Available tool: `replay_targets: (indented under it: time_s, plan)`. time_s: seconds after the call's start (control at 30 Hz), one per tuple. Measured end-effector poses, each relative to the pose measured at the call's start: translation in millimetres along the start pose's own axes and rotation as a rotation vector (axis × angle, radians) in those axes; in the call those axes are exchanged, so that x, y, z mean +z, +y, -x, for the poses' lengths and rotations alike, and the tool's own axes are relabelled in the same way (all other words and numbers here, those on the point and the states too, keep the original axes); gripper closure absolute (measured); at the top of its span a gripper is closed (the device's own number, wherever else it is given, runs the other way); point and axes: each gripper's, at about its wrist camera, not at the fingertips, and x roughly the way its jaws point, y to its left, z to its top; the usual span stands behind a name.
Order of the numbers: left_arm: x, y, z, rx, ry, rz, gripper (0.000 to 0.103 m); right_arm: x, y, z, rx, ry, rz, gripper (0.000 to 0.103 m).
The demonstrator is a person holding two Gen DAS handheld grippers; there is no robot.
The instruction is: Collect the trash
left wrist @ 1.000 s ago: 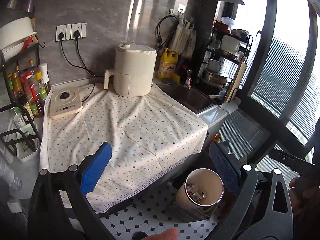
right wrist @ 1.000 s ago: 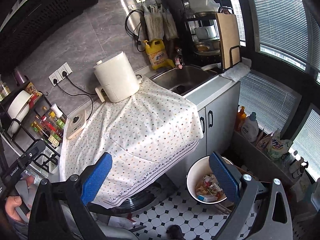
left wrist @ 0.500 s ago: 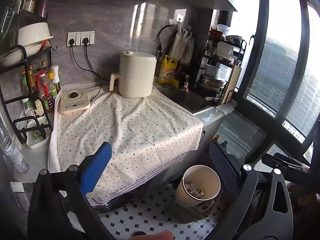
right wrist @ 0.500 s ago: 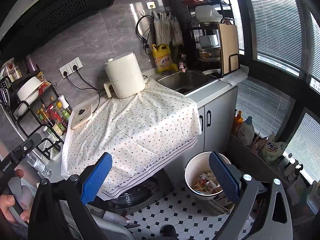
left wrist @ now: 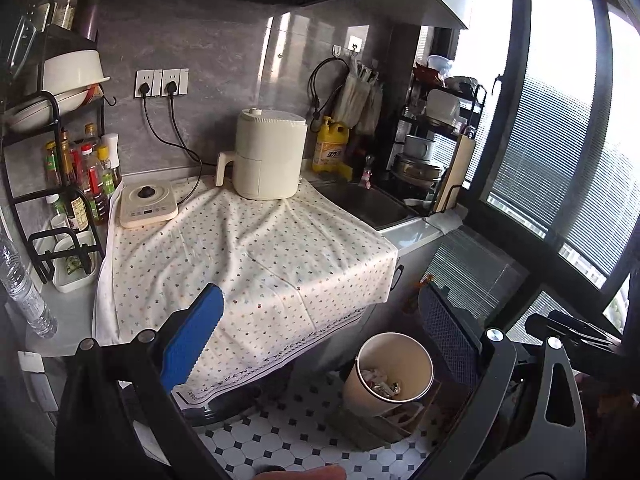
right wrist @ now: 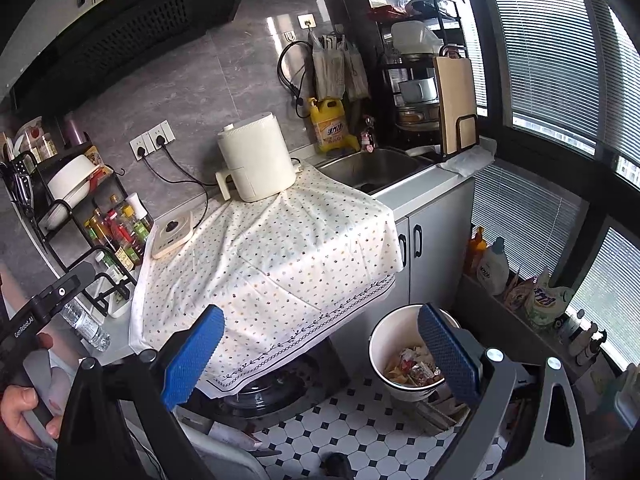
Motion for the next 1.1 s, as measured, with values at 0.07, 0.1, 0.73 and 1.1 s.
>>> replay_targets:
  time_s: [0.07, 0.1, 0.73, 1.1]
  plan:
    - [0, -2, 0, 0.002, -0.002, 0.0, 0.006, 0, -3, 0, 0.001, 0.002, 0.001, 0.008]
    - [0, -1, 0, -0.001, -0.002, -0.001, 0.006, -1, -3, 0, 0.002, 0.002, -0.001, 0.008]
    - [-5, -28, 0, 0.021, -0.022, -0.006, 0.006, 4, -24, 1, 0.021, 0.007, 0.021, 0.008]
    - [-9, -35, 5, 0.037, -0.028, -0.007, 0.006, 2, -28, 4, 0.033, 0.0, 0.023, 0.008]
